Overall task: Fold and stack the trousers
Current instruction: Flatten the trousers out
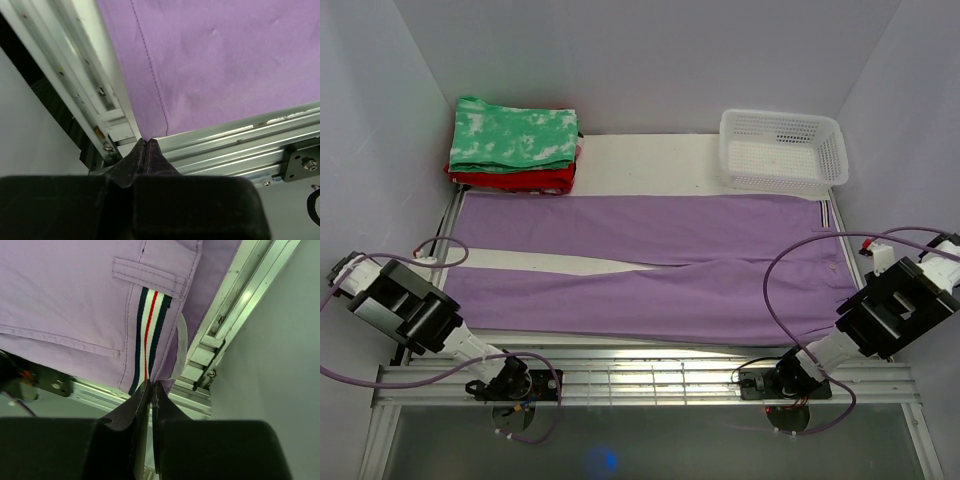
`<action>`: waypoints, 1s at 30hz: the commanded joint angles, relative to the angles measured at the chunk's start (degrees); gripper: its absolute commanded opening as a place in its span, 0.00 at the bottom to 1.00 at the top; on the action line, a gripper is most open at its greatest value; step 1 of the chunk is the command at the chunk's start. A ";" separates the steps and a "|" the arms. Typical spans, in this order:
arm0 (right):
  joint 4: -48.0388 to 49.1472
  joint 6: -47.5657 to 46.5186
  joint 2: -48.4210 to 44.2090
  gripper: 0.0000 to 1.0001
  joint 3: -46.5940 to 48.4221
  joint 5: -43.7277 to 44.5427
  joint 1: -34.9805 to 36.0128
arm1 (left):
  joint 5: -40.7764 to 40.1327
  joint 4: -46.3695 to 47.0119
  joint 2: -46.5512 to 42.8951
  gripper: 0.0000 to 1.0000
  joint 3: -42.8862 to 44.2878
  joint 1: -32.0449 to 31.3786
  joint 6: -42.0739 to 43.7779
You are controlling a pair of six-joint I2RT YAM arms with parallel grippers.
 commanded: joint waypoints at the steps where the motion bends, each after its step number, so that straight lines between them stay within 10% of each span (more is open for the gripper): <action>1: 10.60 -8.18 -2.86 0.08 -3.87 6.94 -3.13 | -2.55 3.51 -4.79 0.00 -3.05 1.25 5.52; 3: 12.53 -8.62 -3.82 0.14 -5.63 8.95 -3.05 | -2.56 3.69 -5.92 0.09 -3.66 1.42 6.32; 7: 11.58 -8.62 -4.70 0.71 -3.71 7.13 -3.04 | -0.28 -0.86 -7.51 0.59 -1.05 1.34 8.07; 9: 9.21 -8.01 -5.41 0.74 -1.69 3.28 -2.96 | 2.53 -4.98 -8.30 0.80 0.81 1.42 9.30; 16: 3.75 -4.15 -10.06 0.56 -0.71 -6.14 2.74 | 12.90 -9.67 -10.50 0.84 5.91 -2.52 6.86; 26: 19.75 18.97 -10.00 0.38 -7.14 -5.80 26.56 | 20.81 -2.01 -3.66 0.78 9.94 -21.16 -20.91; 30: 12.11 10.15 -7.87 0.36 -2.47 -7.12 27.19 | 21.09 -10.60 -0.13 0.77 13.04 -22.92 -13.06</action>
